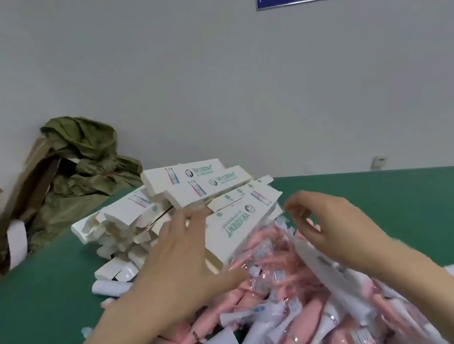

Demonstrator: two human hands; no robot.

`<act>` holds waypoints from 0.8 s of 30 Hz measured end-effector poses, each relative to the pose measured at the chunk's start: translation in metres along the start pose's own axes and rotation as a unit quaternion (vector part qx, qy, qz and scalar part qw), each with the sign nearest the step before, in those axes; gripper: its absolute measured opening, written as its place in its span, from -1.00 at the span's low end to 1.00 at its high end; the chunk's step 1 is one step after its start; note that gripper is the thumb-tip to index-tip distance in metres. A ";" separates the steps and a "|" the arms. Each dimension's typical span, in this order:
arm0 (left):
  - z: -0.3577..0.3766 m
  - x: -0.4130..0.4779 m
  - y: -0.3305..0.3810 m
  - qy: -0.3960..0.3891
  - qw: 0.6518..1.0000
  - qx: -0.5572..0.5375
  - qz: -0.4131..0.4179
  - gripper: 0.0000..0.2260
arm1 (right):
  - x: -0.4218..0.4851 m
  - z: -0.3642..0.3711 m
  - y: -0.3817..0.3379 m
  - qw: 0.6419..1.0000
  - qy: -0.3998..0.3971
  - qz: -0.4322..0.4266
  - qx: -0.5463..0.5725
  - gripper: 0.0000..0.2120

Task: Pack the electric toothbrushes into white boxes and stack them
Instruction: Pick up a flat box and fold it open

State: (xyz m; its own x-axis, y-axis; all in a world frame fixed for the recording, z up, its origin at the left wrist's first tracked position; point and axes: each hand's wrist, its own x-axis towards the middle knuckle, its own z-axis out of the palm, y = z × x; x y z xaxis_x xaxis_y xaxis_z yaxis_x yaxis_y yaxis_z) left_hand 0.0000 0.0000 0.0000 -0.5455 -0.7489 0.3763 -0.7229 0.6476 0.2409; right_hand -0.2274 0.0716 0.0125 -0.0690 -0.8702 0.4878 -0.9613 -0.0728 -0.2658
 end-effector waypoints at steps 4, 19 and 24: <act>0.024 0.011 -0.002 0.014 0.999 -0.019 -0.044 -0.27 | 0.027 0.024 -0.022 0.995 -0.067 -0.069 0.034 -0.49; -0.033 0.006 -0.024 0.219 0.880 -0.399 0.135 -0.42 | 0.057 0.019 -0.054 0.986 0.036 -0.145 0.079 -0.39; -0.065 0.011 -0.044 0.183 0.827 -0.498 0.186 -0.40 | 0.042 -0.001 -0.078 0.961 0.084 -0.138 0.226 -0.47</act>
State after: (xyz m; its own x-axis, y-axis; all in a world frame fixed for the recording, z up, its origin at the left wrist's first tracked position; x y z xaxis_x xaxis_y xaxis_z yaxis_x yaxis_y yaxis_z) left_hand 0.0540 -0.0276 0.0519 -0.3551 -0.4974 0.7915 0.2724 0.7549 0.5966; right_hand -0.1557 0.0407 0.0546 0.0924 -0.6993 0.7088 -0.7374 -0.5264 -0.4232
